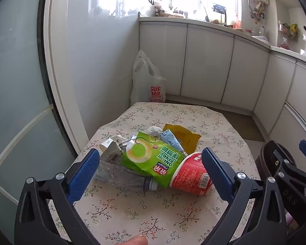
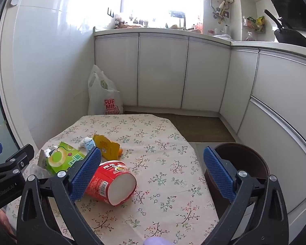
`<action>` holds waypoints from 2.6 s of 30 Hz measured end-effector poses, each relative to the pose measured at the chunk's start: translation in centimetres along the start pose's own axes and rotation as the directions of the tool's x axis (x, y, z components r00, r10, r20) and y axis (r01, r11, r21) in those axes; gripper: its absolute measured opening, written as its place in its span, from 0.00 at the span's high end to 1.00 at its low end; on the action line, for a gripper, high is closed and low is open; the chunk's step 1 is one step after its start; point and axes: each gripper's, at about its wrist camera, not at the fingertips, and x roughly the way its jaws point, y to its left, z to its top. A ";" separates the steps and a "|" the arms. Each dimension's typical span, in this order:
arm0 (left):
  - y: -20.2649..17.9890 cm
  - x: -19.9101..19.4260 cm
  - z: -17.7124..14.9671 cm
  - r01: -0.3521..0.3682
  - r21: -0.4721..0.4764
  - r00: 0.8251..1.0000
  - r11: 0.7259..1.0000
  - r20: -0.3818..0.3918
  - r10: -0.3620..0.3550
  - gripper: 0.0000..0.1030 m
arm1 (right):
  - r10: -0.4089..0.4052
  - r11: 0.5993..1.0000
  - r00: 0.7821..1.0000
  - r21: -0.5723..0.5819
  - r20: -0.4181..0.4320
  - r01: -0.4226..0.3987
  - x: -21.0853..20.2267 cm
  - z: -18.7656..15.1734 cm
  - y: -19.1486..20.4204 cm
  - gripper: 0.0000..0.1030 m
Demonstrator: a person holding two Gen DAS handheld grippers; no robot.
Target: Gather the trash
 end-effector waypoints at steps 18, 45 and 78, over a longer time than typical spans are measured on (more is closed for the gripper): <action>-0.5 0.6 -0.8 -0.007 0.009 1.000 1.000 -0.020 0.007 0.06 | 0.003 1.000 1.000 -0.005 -0.013 -0.003 0.3 -0.1 0.3 0.07; -0.2 0.7 -0.8 -0.007 -0.007 1.000 1.000 -0.019 0.007 0.06 | 0.004 1.000 1.000 -0.009 -0.015 -0.004 0.4 -0.2 0.4 0.07; -0.2 1.3 -1.2 0.014 -0.038 1.000 0.999 -0.021 -0.015 0.06 | 0.011 1.000 0.998 -0.018 -0.063 -0.012 1.1 -0.6 0.4 0.07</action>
